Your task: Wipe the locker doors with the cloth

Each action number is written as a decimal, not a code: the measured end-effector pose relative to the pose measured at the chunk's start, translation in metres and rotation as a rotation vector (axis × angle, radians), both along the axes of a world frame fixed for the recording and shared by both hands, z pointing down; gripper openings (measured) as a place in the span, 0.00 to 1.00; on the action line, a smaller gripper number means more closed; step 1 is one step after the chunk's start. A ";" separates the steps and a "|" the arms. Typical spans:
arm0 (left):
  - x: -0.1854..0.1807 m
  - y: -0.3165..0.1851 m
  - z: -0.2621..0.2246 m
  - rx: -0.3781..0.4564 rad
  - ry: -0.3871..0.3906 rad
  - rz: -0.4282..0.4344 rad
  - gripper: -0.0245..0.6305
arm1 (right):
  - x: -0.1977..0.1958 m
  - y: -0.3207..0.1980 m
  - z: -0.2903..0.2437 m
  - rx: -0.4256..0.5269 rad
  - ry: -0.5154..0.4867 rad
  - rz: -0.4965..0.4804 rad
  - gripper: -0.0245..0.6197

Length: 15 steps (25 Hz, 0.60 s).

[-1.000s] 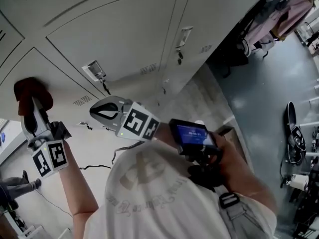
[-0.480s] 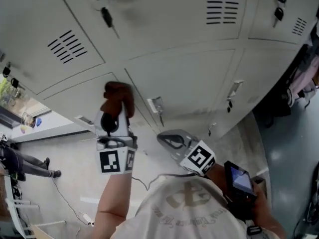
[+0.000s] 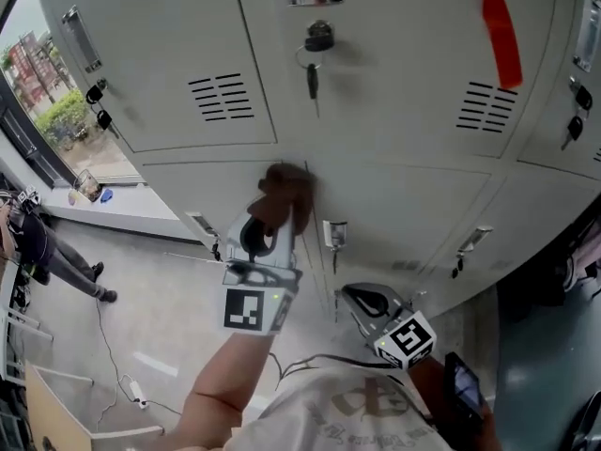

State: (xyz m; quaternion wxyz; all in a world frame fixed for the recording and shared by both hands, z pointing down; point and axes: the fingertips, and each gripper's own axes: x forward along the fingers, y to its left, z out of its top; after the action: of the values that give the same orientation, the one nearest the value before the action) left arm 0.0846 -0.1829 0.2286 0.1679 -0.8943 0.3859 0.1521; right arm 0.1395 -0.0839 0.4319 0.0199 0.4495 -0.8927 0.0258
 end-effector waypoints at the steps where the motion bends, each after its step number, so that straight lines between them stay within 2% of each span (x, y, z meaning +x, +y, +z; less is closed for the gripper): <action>1: -0.002 -0.002 -0.009 0.017 0.007 -0.019 0.16 | 0.002 0.000 0.002 -0.004 -0.002 -0.010 0.05; 5: 0.006 -0.001 -0.033 0.083 0.047 -0.053 0.16 | 0.007 0.002 0.004 -0.019 -0.019 -0.029 0.05; 15: -0.014 -0.012 -0.031 0.027 0.083 -0.016 0.16 | -0.016 -0.009 -0.004 -0.010 -0.004 -0.086 0.05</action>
State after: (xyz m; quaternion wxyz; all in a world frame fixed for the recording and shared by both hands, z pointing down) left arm 0.0703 -0.1945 0.1973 0.1653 -0.8817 0.3975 0.1929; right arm 0.1230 -0.0930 0.4283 0.0214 0.4107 -0.9110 0.0302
